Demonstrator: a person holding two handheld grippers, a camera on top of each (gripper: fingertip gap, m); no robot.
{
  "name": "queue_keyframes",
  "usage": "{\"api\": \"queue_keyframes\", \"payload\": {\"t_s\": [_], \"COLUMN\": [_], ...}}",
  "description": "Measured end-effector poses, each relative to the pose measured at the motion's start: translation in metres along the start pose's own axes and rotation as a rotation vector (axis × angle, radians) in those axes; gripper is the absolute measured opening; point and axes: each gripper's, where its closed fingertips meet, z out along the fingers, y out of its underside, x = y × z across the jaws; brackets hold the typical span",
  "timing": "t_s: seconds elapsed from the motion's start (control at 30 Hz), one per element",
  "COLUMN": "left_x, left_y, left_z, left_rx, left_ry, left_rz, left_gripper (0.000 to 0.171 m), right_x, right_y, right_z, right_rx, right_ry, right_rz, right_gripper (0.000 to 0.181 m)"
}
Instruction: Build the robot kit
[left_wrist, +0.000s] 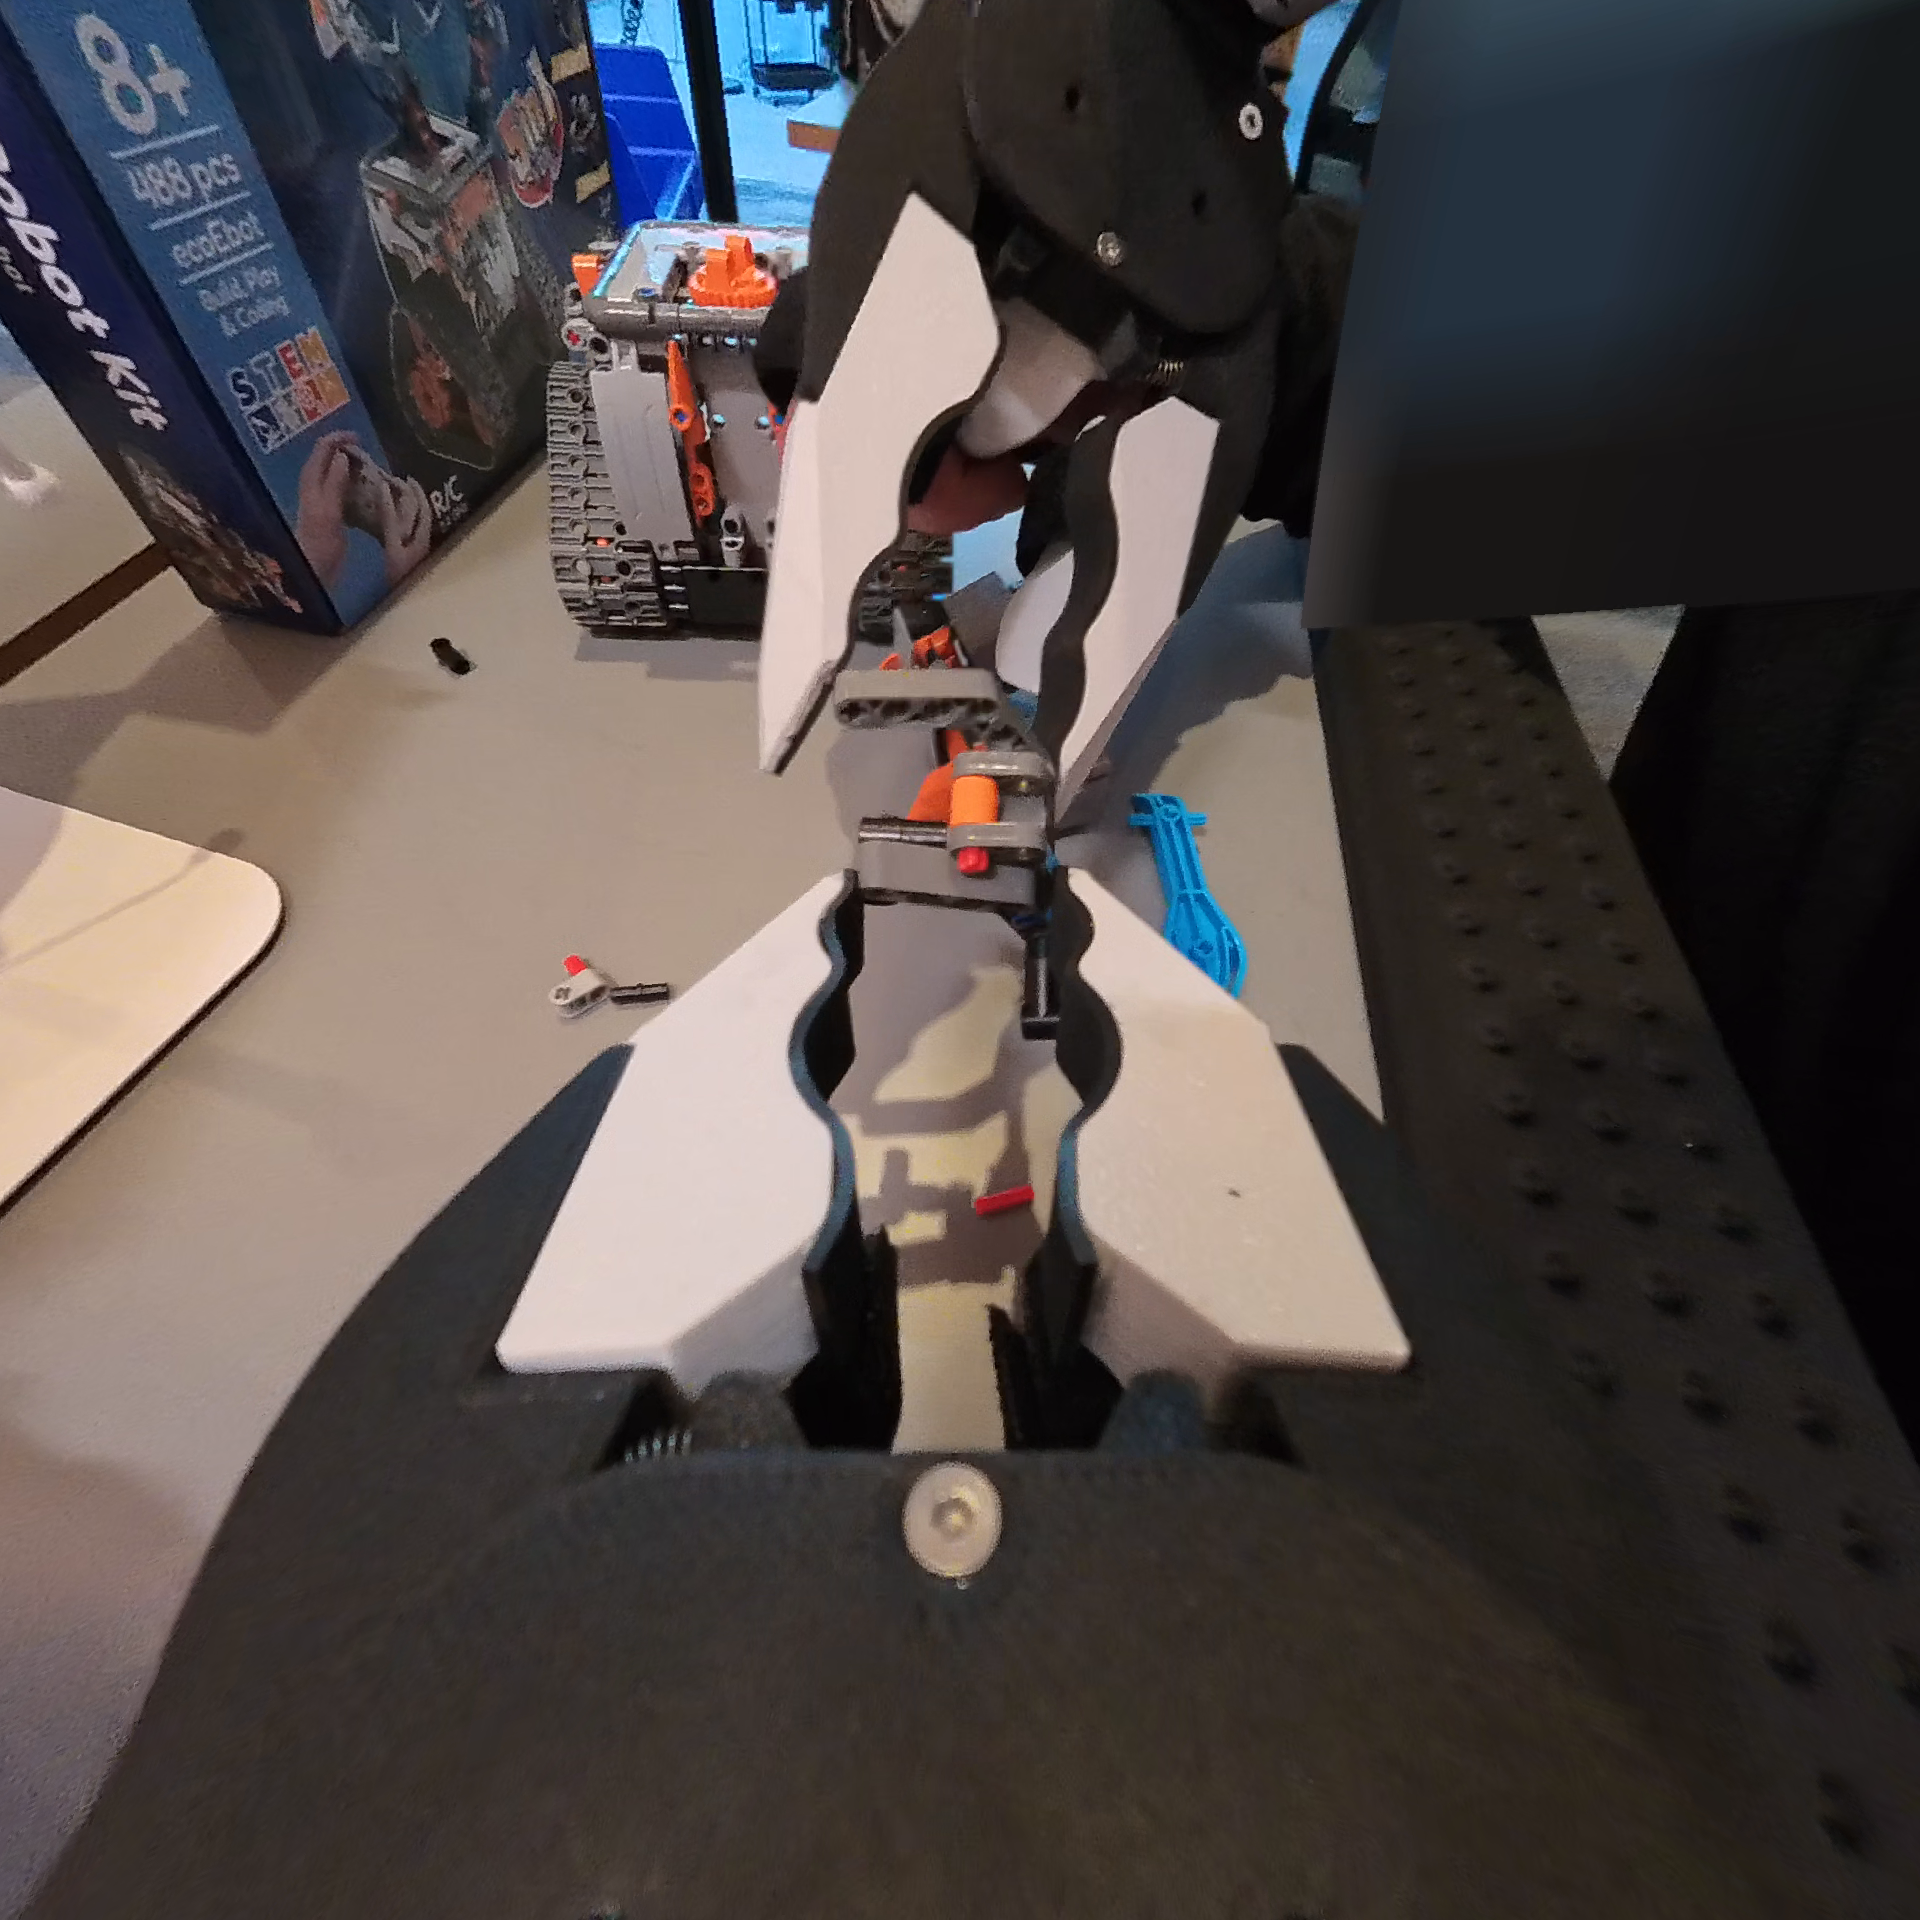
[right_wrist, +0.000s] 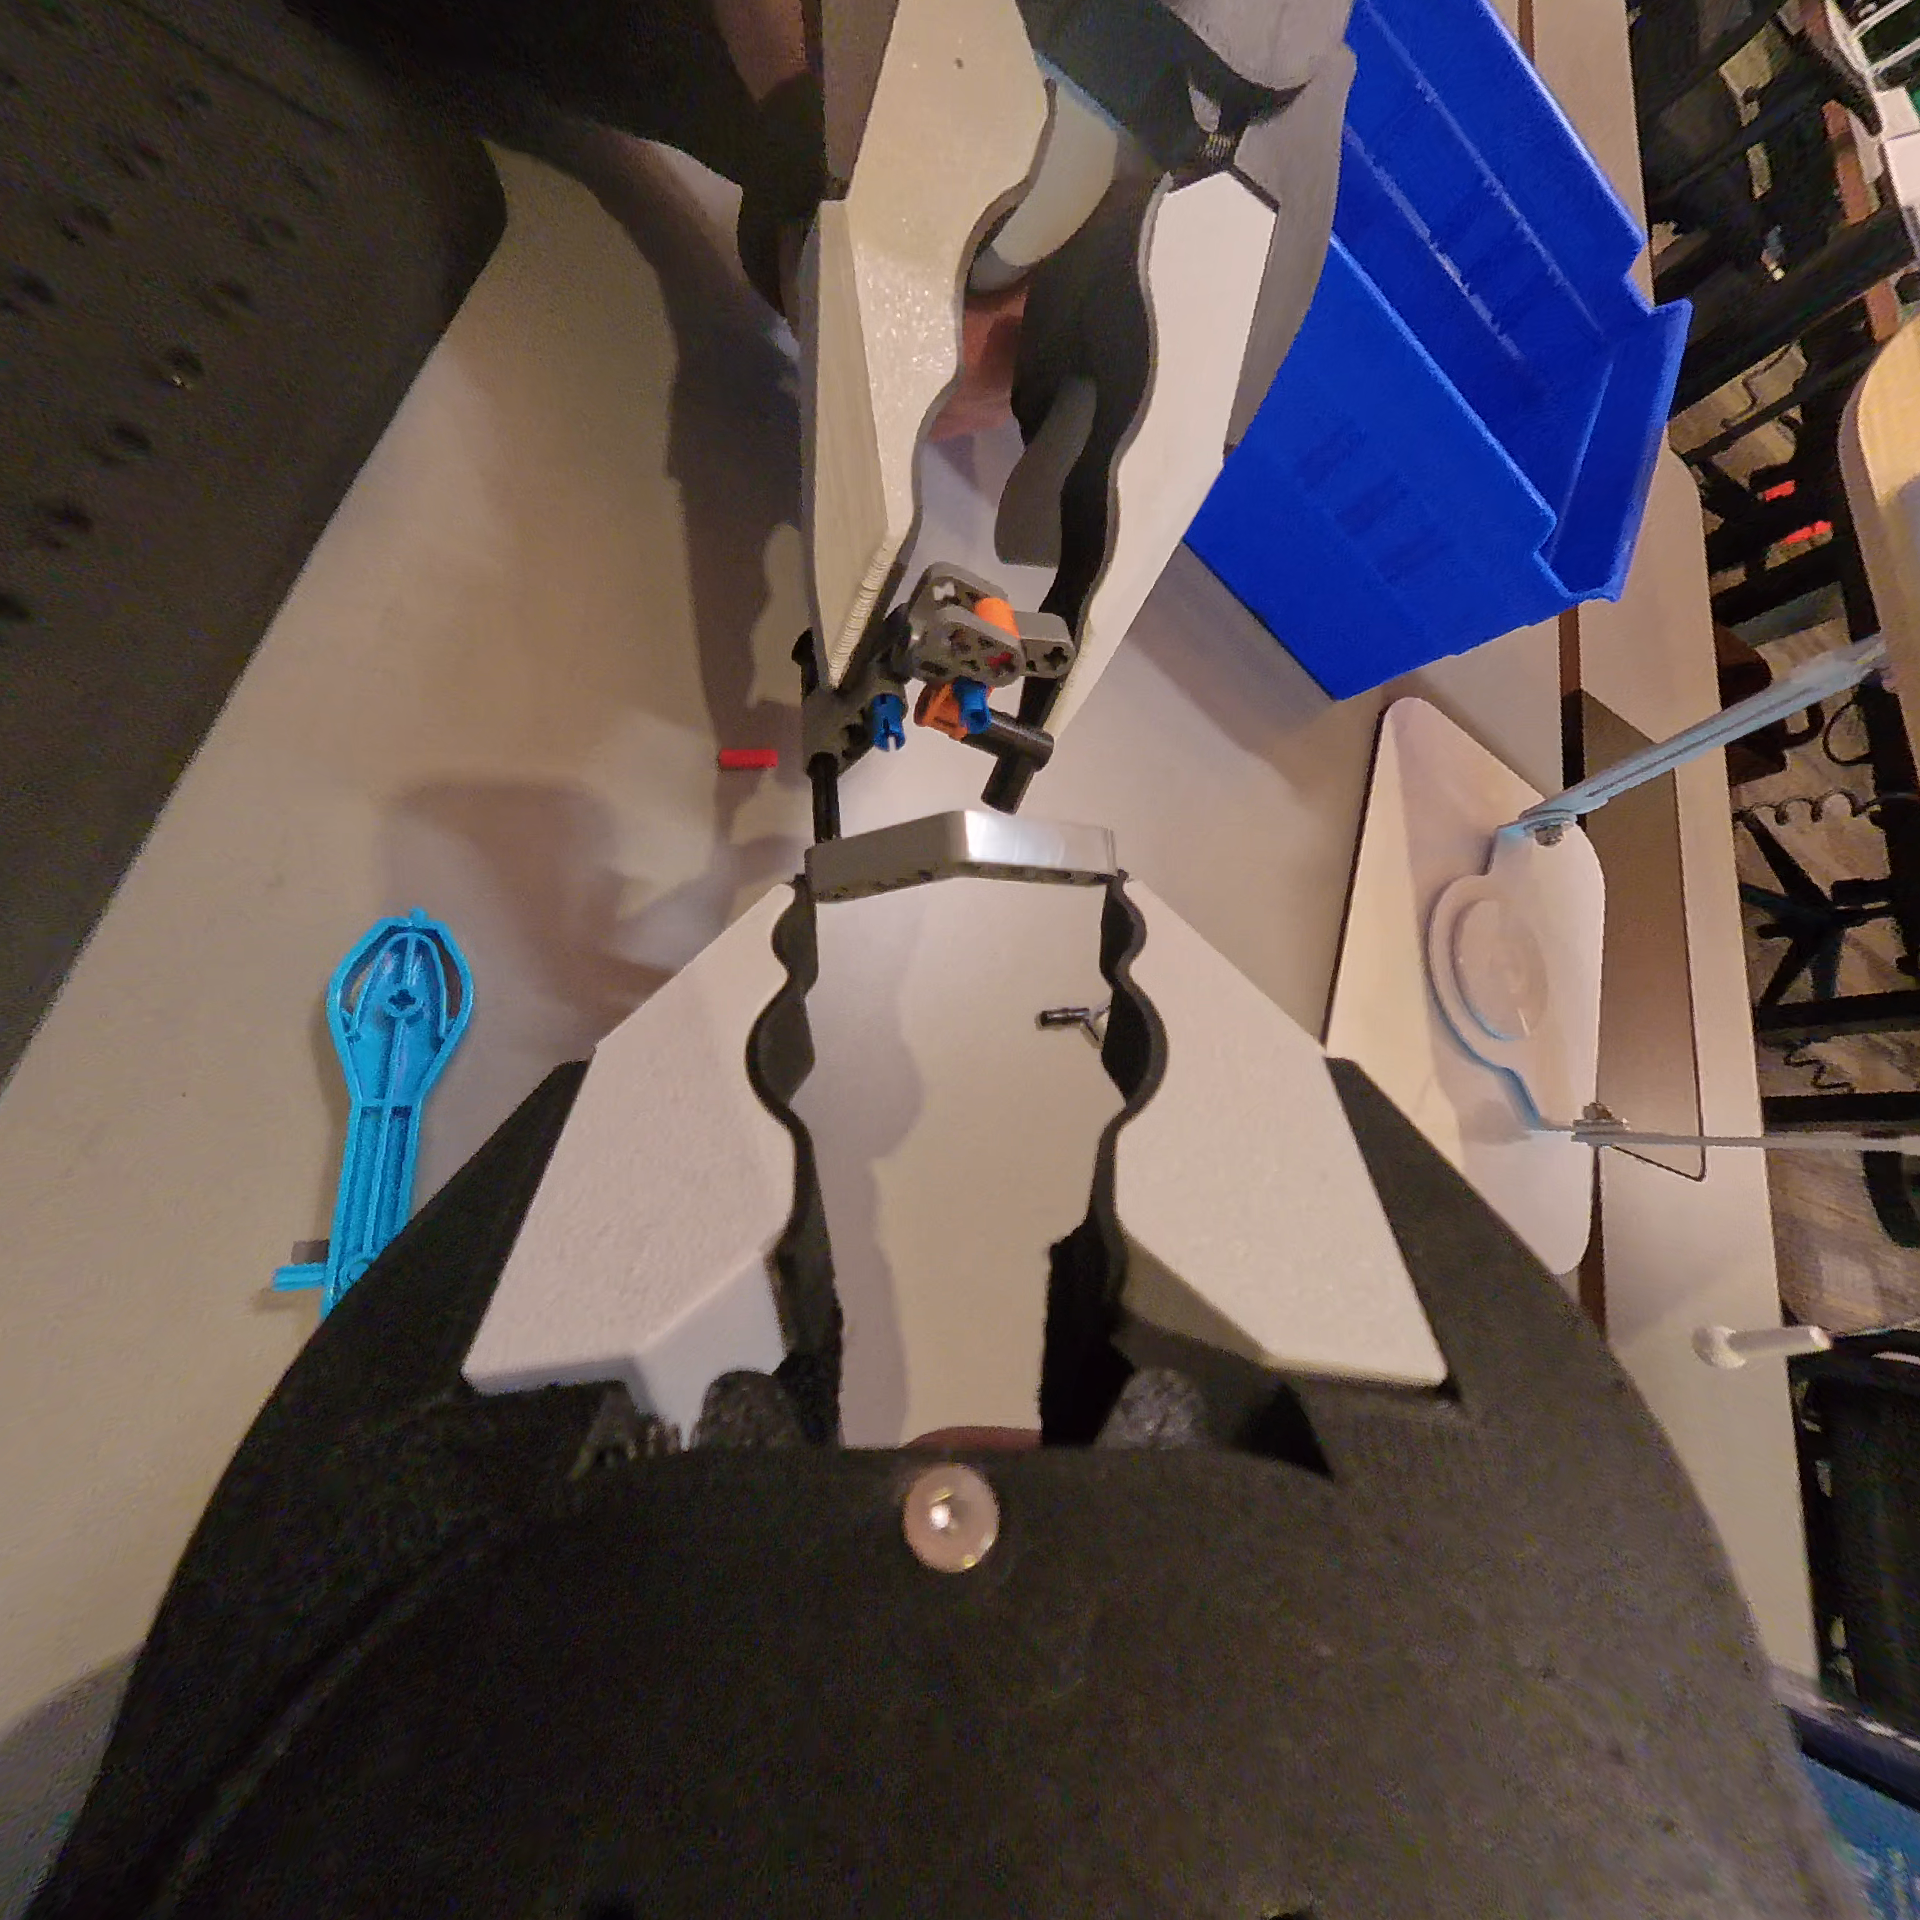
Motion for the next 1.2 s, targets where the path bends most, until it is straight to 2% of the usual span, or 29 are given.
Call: {"api": "queue_keyframes", "payload": {"t_s": [0.1, 0.13, 0.2, 0.4, 0.63, 0.73, 0.87, 0.97, 1.07, 1.2], "left_x": [0.001, 0.001, 0.003, -0.002, -0.001, -0.001, -0.015, -0.022, -0.027, -0.031], "left_y": [0.004, 0.004, 0.005, 0.029, 0.047, 0.053, 0.061, 0.066, 0.069, 0.075], "left_z": [0.003, 0.003, 0.006, 0.013, 0.011, 0.003, -0.018, -0.028, -0.038, -0.046], "left_rx": [-0.02, -0.023, -0.025, -0.151, -0.246, -0.304, -0.349, -0.334, -0.316, -0.299], "left_ry": [0.009, 0.012, 0.027, -0.016, -0.041, -0.079, -0.223, -0.29, -0.35, -0.411], "left_rz": [-0.01, -0.015, -0.027, -0.035, -0.043, -0.027, -0.037, -0.076, -0.094, -0.122], "left_gripper": [0.034, 0.034, 0.034, 0.034, 0.034, 0.034, 0.034, 0.033, 0.033, 0.034], "right_x": [-0.003, -0.004, -0.007, -0.015, -0.007, 0.003, 0.022, 0.039, 0.066, 0.097], "right_y": [0.005, 0.006, 0.004, 0.02, 0.023, 0.022, 0.012, 0.003, 0.004, 0.014], "right_z": [0.002, 0.003, 0.005, 0.011, 0.008, 0.005, 0.008, 0.025, 0.053, 0.092], "right_rx": [-0.046, -0.051, -0.041, -0.124, -0.13, -0.122, -0.116, -0.163, -0.273, -0.35], "right_ry": [0.005, 0.001, -0.018, -0.083, -0.077, -0.061, -0.01, 0.028, 0.052, 0.009], "right_rz": [-0.037, -0.04, -0.032, 0.03, 0.124, 0.235, 0.303, 0.263, 0.23, 0.387], "right_gripper": [0.054, 0.022, 0.0, 0.003, 0.003, 0.014, 0.025, 0.026, 0.03, 0.031]}}
